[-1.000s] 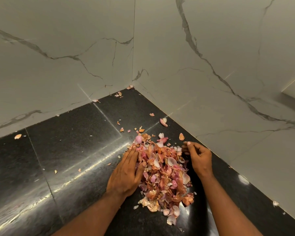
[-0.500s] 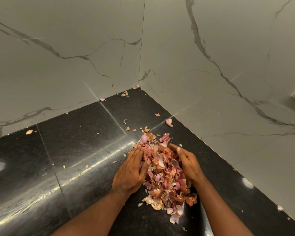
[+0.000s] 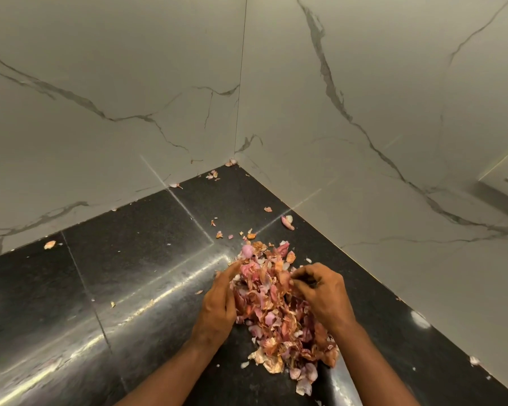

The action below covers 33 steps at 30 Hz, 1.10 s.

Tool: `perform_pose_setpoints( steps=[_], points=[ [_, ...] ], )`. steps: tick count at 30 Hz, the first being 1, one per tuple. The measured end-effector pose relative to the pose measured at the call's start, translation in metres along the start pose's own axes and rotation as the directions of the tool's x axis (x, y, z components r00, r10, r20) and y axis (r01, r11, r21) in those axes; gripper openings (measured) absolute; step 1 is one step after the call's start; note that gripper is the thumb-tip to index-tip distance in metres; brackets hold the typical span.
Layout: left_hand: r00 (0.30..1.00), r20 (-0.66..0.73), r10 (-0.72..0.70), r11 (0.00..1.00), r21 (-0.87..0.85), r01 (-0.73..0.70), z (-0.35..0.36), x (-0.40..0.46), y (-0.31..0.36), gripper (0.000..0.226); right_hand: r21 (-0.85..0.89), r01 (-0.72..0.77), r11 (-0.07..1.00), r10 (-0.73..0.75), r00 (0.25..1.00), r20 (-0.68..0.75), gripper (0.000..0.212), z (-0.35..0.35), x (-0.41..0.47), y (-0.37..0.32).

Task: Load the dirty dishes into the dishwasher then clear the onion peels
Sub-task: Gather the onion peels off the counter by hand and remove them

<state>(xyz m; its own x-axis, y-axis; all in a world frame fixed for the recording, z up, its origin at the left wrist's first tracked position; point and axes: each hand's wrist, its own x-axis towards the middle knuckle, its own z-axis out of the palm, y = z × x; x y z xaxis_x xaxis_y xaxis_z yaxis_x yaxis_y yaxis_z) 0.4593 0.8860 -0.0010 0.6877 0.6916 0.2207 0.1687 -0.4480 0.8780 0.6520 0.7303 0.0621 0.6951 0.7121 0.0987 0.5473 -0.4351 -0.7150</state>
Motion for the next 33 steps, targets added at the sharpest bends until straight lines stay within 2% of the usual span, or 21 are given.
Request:
perform_pose_setpoints(
  steps=[3,6,9,12,14,16,18,20,23,24,26,29,31,33],
  points=[
    [0.991,-0.086,0.104,0.993,-0.041,-0.108,-0.002,0.0,-0.002,0.057,0.059,-0.038,0.998,0.039,0.999,-0.008,0.029,0.004,0.004,0.002],
    [0.991,-0.04,0.126,0.98,-0.151,-0.131,-0.006,0.003,-0.006,0.047,0.214,-0.168,0.962,0.173,0.985,-0.006,0.038,0.003,0.01,0.012],
    [0.989,0.014,0.148,0.972,-0.186,-0.143,-0.009,0.017,-0.005,0.046,0.235,-0.241,0.942,0.263,0.962,-0.067,0.033,0.001,0.023,0.027],
    [0.972,0.033,0.234,0.969,-0.085,-0.23,-0.012,0.04,-0.014,0.023,0.189,-0.278,0.942,0.288,0.957,-0.025,0.032,0.001,0.038,0.039],
    [0.96,0.032,0.278,0.96,-0.015,-0.278,-0.013,0.061,-0.017,0.015,0.06,-0.296,0.953,0.291,0.953,0.088,0.049,0.004,0.051,0.046],
    [0.971,0.02,0.237,0.971,0.033,-0.238,-0.018,0.085,-0.019,0.029,-0.075,-0.272,0.959,0.282,0.943,0.175,0.064,0.01,0.06,0.051],
    [0.991,0.007,0.134,0.986,0.094,-0.134,-0.023,0.115,-0.026,0.038,-0.095,-0.205,0.974,0.221,0.951,0.215,0.067,0.018,0.061,0.048],
    [0.999,0.032,-0.004,0.97,0.243,-0.004,-0.027,0.148,-0.038,0.045,-0.015,-0.167,0.986,0.165,0.95,0.265,0.057,0.024,0.055,0.04],
    [0.967,0.119,-0.225,0.867,0.477,0.143,-0.028,0.183,-0.058,0.067,0.117,-0.201,0.973,0.152,0.93,0.335,0.053,0.033,0.034,0.03],
    [0.954,0.14,-0.266,0.831,0.535,0.153,-0.026,0.188,-0.063,0.072,0.17,-0.196,0.966,0.129,0.932,0.339,0.057,0.034,0.025,0.026],
    [0.944,0.203,-0.261,0.782,0.618,0.083,-0.02,0.191,-0.063,0.078,0.242,-0.173,0.955,0.085,0.939,0.334,0.054,0.032,0.007,0.016],
    [0.924,0.358,-0.132,0.861,0.504,-0.072,-0.005,0.175,-0.042,0.068,0.261,-0.114,0.959,0.029,0.951,0.309,0.039,0.027,-0.011,0.005],
    [0.896,0.441,-0.06,0.926,0.36,-0.115,0.006,0.155,-0.025,0.058,0.287,-0.027,0.957,-0.036,0.977,0.212,0.034,0.024,-0.012,0.004],
    [0.872,0.489,-0.03,0.972,0.218,-0.089,0.011,0.135,-0.011,0.052,0.29,0.052,0.955,-0.072,0.996,0.057,0.027,0.023,-0.004,0.006]
  ],
)
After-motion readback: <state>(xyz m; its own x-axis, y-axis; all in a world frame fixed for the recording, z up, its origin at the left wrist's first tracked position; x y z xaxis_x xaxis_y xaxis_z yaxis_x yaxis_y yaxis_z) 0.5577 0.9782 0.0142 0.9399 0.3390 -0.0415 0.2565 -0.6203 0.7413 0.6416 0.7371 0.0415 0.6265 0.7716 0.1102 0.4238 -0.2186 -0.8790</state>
